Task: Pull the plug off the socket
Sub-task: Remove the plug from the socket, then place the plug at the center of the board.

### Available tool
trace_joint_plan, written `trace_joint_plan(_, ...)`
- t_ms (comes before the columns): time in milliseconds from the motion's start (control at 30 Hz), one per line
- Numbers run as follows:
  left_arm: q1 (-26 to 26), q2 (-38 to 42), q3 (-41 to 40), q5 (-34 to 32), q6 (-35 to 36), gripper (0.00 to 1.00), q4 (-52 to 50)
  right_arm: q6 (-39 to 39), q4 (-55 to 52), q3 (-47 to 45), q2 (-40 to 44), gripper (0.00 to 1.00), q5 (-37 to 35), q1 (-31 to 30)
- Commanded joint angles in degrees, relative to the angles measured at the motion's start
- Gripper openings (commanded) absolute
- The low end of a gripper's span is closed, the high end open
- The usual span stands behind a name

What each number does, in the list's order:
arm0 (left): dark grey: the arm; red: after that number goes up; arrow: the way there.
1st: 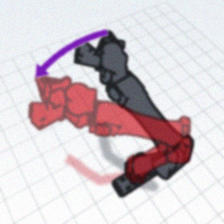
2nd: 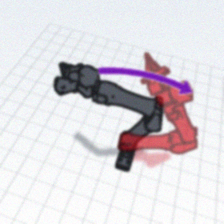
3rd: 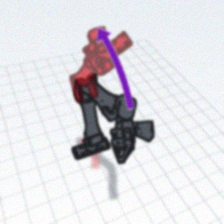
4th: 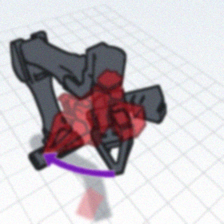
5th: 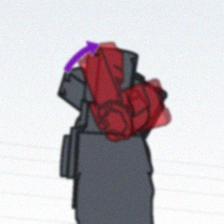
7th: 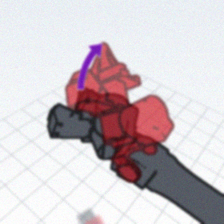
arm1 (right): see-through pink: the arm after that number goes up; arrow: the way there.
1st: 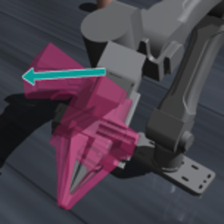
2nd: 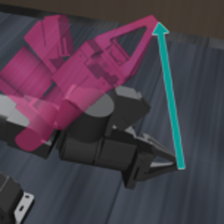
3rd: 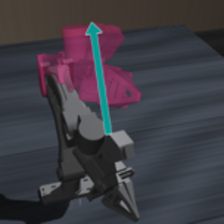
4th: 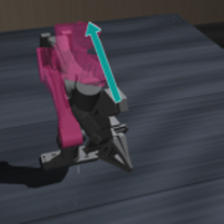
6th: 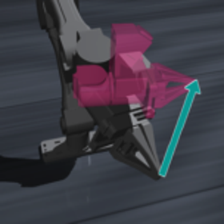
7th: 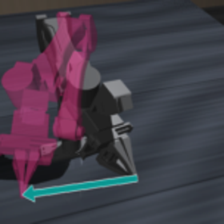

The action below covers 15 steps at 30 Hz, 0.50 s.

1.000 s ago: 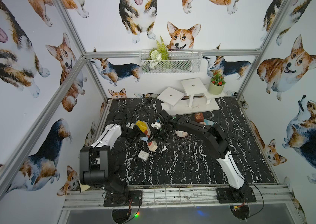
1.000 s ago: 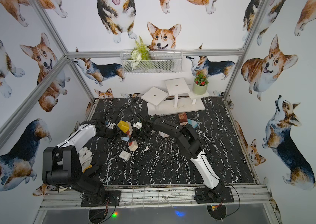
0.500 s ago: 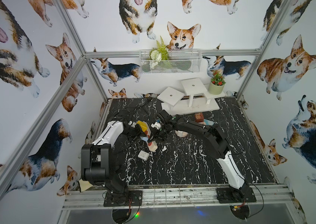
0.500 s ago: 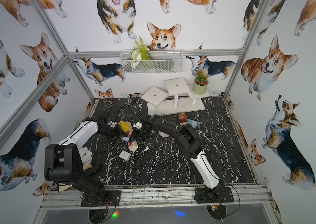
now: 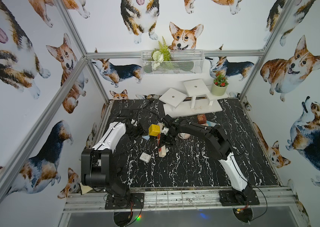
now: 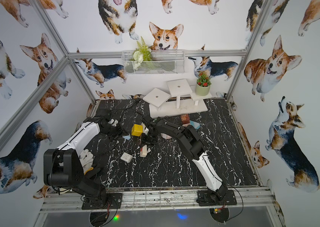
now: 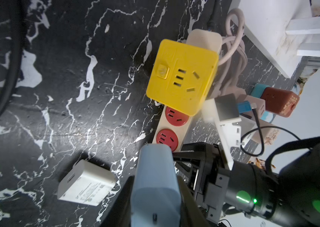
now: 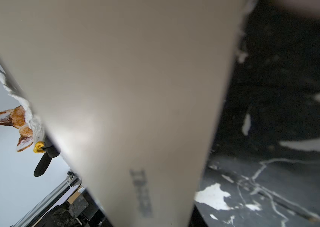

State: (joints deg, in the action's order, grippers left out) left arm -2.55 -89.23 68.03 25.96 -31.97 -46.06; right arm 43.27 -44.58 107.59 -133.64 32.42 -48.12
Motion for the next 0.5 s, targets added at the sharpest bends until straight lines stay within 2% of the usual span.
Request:
trace_joint_plan(0, 2.60, 1.28, -1.76, -0.43, -1.42, 0.00, 0.34, 1.41, -1.81, -0.08, 0.75, 0.00, 2.30, -0.13)
trace_joint_plan(167, 9.57, 0.51, -6.81, 4.50, -2.13, 0.03, 5.19, 1.81, 4.17, 0.46, 1.85, 0.00, 6.59, -0.13)
trace_joint_plan(333, 10.28, -4.07, -8.15, 7.83, -1.19, 0.17, 8.96, 3.59, 7.46, 3.38, 1.78, 0.00, 9.40, -0.13)
trace_joint_plan(467, 10.28, -5.54, -10.45, 10.06, -2.87, 0.22, 12.45, 2.21, 4.83, 6.44, 0.67, 0.00, 8.82, -0.05)
